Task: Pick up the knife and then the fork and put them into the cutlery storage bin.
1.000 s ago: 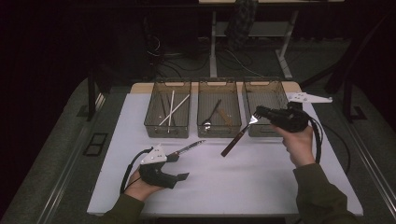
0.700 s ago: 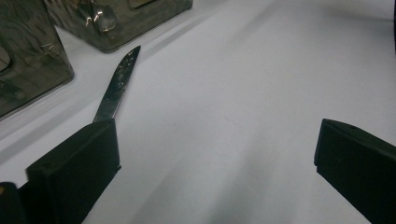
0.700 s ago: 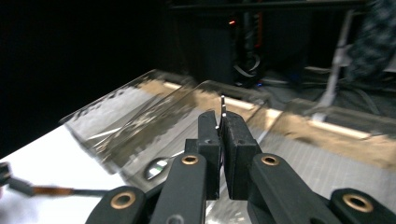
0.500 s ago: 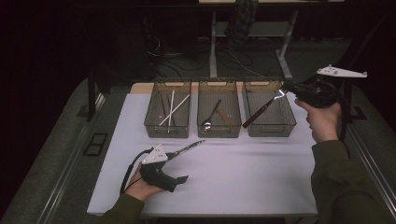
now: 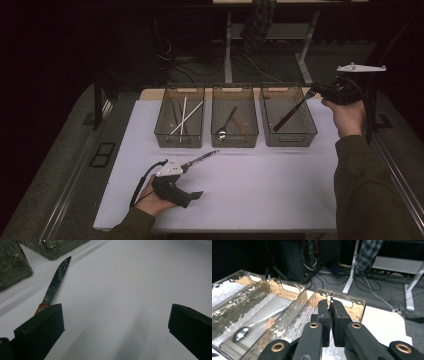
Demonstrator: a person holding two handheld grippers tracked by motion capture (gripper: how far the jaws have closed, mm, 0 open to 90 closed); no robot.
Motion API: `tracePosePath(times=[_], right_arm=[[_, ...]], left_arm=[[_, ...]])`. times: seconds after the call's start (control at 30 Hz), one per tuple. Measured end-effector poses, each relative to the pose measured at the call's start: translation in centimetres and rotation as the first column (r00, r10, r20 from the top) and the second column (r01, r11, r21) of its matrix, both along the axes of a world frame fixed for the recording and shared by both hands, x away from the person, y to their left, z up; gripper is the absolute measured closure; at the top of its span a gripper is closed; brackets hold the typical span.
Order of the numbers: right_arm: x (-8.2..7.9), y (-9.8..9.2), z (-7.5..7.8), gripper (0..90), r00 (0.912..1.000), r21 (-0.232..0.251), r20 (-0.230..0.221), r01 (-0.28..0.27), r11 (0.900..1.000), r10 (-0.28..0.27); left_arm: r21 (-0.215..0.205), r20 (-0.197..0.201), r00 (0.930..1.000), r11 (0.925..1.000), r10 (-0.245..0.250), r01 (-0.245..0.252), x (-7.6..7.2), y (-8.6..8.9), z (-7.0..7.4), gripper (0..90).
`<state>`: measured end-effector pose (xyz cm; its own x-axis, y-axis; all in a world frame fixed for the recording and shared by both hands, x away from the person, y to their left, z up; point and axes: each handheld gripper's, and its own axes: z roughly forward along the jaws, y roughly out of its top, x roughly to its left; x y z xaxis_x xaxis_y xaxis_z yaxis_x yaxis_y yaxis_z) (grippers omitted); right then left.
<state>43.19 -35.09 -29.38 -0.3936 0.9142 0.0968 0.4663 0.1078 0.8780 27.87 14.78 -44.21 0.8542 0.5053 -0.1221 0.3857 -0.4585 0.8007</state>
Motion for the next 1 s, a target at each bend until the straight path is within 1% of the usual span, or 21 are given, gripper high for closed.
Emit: tracePosePath(times=[0.1, 0.17, 0.23, 0.37, 0.43, 0.47, 0.5, 0.53, 0.57, 0.6, 0.63, 0.67, 0.7, 0.73, 0.77, 0.83, 0.93, 1.0], right_arm=[[0.8, 0.3, -1.1, 86.5, 0.9994, -0.022, -0.035, 0.002, 1.000, -0.002], [1.2, 0.5, -1.9, 86.5, 0.9976, -0.006, -0.068, -0.015, 1.000, 0.015], [1.6, 0.8, -2.7, 86.5, 0.9952, -0.007, -0.095, -0.022, 1.000, 0.021], [2.6, 1.0, -3.8, 86.3, 0.9878, 0.002, -0.152, -0.035, 0.999, 0.035], [3.0, 1.1, -4.3, 85.4, 0.9864, -0.028, -0.162, -0.032, 0.999, 0.027], [3.2, 1.1, -4.5, 83.8, 0.9863, -0.035, -0.164, -0.015, 0.999, 0.009], [3.3, 1.1, -4.8, 74.4, 0.9880, -0.028, -0.154, 0.007, 1.000, -0.011], [3.5, 1.1, -5.1, 66.0, 0.9886, -0.028, -0.143, 0.041, 0.999, -0.045], [3.7, 1.2, -5.3, 57.1, 0.9853, -0.051, -0.146, 0.082, 0.995, -0.089], [4.0, 1.2, -5.5, 51.3, 0.9812, -0.079, -0.155, 0.103, 0.991, -0.115], [4.1, 1.2, -5.7, 43.6, 0.9799, -0.100, -0.151, 0.116, 0.988, -0.130], [4.2, 1.2, -5.8, 38.2, 0.9785, -0.107, -0.140, 0.138, 0.985, -0.152], [4.2, 0.9, -5.7, 37.5, 0.9778, -0.088, -0.139, 0.146, 0.985, -0.157], [4.2, 0.7, -5.7, 34.8, 0.9792, -0.056, -0.139, 0.141, 0.988, -0.147], [4.1, 0.6, -5.6, 34.5, 0.9801, -0.042, -0.139, 0.137, 0.990, -0.142], [4.0, 0.5, -5.4, 33.4, 0.9802, -0.058, -0.135, 0.139, 0.989, -0.145], [3.6, 0.4, -5.3, 32.6, 0.9825, -0.036, -0.133, 0.127, 0.991, -0.131], [3.3, 0.3, -5.4, 32.5, 0.9866, -0.016, -0.125, 0.103, 0.995, -0.105]], left_arm=[[0.000, -0.003, 1.0000, 1.0000, -0.004, 0.004, -0.1, 0.0, 0.0, 0.0], [0.002, -0.007, 1.0000, 1.0000, -0.006, 0.006, 0.0, 0.0, -0.1, 0.0], [0.002, -0.012, 0.9999, 1.0000, -0.008, 0.008, 0.0, -0.1, -0.2, 0.0], [0.004, -0.018, 0.9997, 0.9999, -0.015, 0.015, -0.1, -0.2, -0.2, 0.0], [0.004, -0.022, 0.9996, 0.9998, -0.017, 0.017, 0.0, -0.2, -0.2, 0.0], [0.006, -0.023, 0.9996, 0.9998, -0.018, 0.018, 0.0, -0.2, -0.2, 0.0], [0.006, -0.021, 0.9996, 0.9998, -0.018, 0.018, -0.1, -0.3, -0.2, 0.0], [0.007, -0.021, 0.9996, 0.9998, -0.018, 0.019, -0.1, -0.3, -0.2, 0.0], [0.008, -0.020, 0.9996, 0.9998, -0.020, 0.021, -0.1, -0.3, -0.2, 0.0], [0.007, -0.020, 0.9996, 0.9998, -0.021, 0.021, -0.1, -0.3, -0.2, 0.0], [0.007, -0.019, 0.9996, 0.9998, -0.021, 0.021, -0.1, -0.3, -0.2, 0.0], [0.005, -0.019, 0.9996, 0.9997, -0.022, 0.022, -0.1, -0.3, -0.2, 0.0], [0.002, -0.019, 0.9995, 0.9997, -0.023, 0.023, -0.1, -0.2, -0.2, 0.0], [0.000, -0.019, 0.9995, 0.9997, -0.023, 0.023, -0.1, -0.2, -0.2, 0.0], [0.000, -0.020, 0.9995, 0.9997, -0.024, 0.024, -0.1, -0.2, -0.2, 0.0], [0.002, -0.021, 0.9995, 0.9997, -0.025, 0.025, -0.1, -0.3, -0.2, 0.0], [0.003, -0.018, 0.9995, 0.9997, -0.025, 0.025, -0.1, -0.3, -0.2, 0.0], [0.004, -0.017, 0.9996, 0.9997, -0.024, 0.024, -0.1, -0.3, -0.2, 0.0]])
